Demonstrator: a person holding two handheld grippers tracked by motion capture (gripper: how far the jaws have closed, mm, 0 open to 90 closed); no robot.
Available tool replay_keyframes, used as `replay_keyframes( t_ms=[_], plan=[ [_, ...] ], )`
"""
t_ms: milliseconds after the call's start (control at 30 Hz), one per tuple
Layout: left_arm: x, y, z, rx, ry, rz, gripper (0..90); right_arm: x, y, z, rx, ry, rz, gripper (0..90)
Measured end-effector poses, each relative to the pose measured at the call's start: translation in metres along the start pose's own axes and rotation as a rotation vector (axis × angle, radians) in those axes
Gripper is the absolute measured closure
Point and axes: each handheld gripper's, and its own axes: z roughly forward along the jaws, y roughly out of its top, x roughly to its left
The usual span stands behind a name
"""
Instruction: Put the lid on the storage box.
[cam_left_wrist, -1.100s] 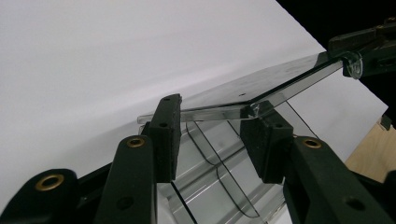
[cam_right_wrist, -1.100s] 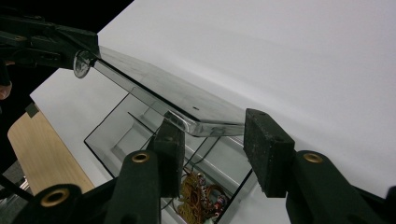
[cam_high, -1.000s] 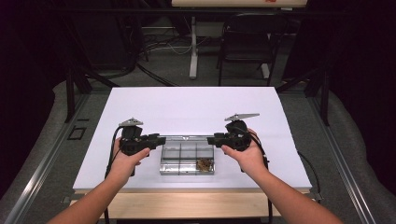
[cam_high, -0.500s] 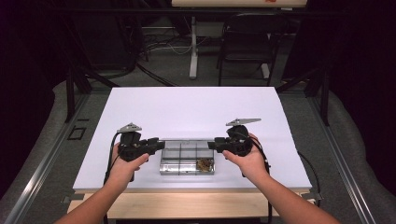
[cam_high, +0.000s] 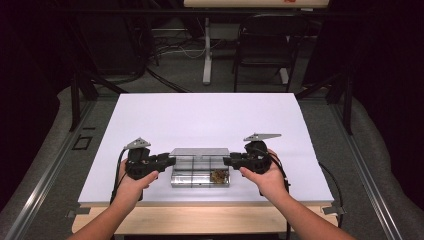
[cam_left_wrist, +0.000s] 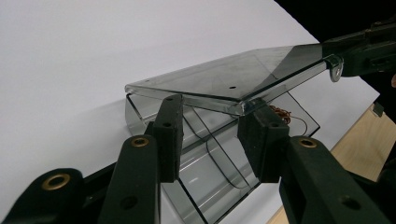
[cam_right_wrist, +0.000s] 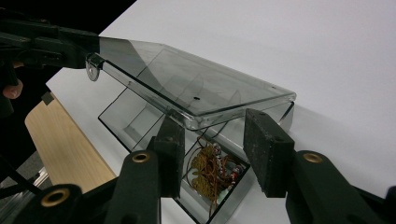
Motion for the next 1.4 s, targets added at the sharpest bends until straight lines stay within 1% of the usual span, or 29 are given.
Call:
replay_keyframes(
  t_ms=[100, 167, 300, 400, 433, 467, 567, 667, 767, 833, 867, 900, 967, 1000, 1033, 1100, 1333, 1400],
  plan=[
    [0.000, -0.001, 0.000, -0.001, 0.000, 0.011, 60.9, 0.001, -0.001, 0.000, -0.006, 0.001, 0.002, 59.4],
    [-0.001, -0.002, -0.001, -0.002, 0.003, 0.008, 60.9, 0.001, -0.002, -0.001, -0.001, 0.002, -0.005, 59.4],
    [-0.002, -0.003, -0.002, -0.003, 0.001, 0.011, 61.0, 0.002, -0.005, -0.002, -0.007, 0.012, -0.002, 60.2],
    [-0.002, -0.004, -0.002, -0.002, 0.000, 0.007, 61.0, 0.001, -0.009, -0.004, 0.004, 0.016, -0.009, 62.5],
    [-0.002, -0.005, -0.002, 0.001, 0.000, 0.015, 60.9, 0.001, -0.009, -0.004, 0.005, 0.017, -0.012, 64.1],
    [-0.002, -0.006, -0.002, -0.002, -0.002, 0.010, 61.0, 0.002, -0.010, -0.005, 0.007, 0.015, -0.015, 66.0],
    [-0.002, -0.007, -0.002, 0.003, -0.004, 0.014, 60.9, 0.002, -0.010, -0.006, 0.010, 0.019, -0.024, 68.9],
    [-0.001, -0.010, -0.002, 0.004, -0.002, 0.010, 60.9, 0.001, -0.012, -0.009, 0.011, 0.020, -0.032, 74.8],
    [-0.001, -0.013, -0.003, 0.001, 0.001, 0.002, 60.9, 0.000, -0.014, -0.010, 0.009, 0.025, -0.031, 79.0],
    [-0.001, -0.013, -0.003, 0.004, 0.002, 0.005, 60.9, 0.000, -0.015, -0.010, 0.014, 0.025, -0.040, 80.2],
    [-0.001, -0.015, -0.003, 0.002, 0.003, 0.006, 60.9, 0.000, -0.017, -0.010, 0.011, 0.029, -0.047, 82.3],
    [-0.001, -0.015, -0.003, 0.002, 0.003, 0.006, 60.9, 0.000, -0.017, -0.010, 0.011, 0.029, -0.047, 82.3],
    [-0.001, -0.017, -0.003, 0.001, 0.001, -0.001, 60.9, 0.001, -0.019, -0.012, 0.004, 0.031, -0.064, 83.7],
    [-0.001, -0.018, -0.003, 0.002, 0.002, 0.010, 60.9, 0.002, -0.020, -0.013, -0.001, 0.031, -0.068, 84.1],
    [-0.001, -0.019, -0.003, 0.000, 0.003, 0.011, 60.9, 0.003, -0.021, -0.013, -0.016, 0.032, -0.065, 84.4],
    [-0.002, -0.020, -0.003, 0.000, 0.006, 0.013, 60.9, 0.003, -0.022, -0.014, -0.012, 0.032, -0.077, 85.2],
    [-0.002, -0.026, -0.004, -0.004, 0.006, 0.020, 61.0, 0.003, -0.028, -0.015, -0.022, 0.041, -0.067, 85.8],
    [-0.001, -0.028, -0.004, -0.005, 0.004, 0.014, 61.6, 0.004, -0.029, -0.016, -0.018, 0.038, -0.072, 85.8]
  ],
)
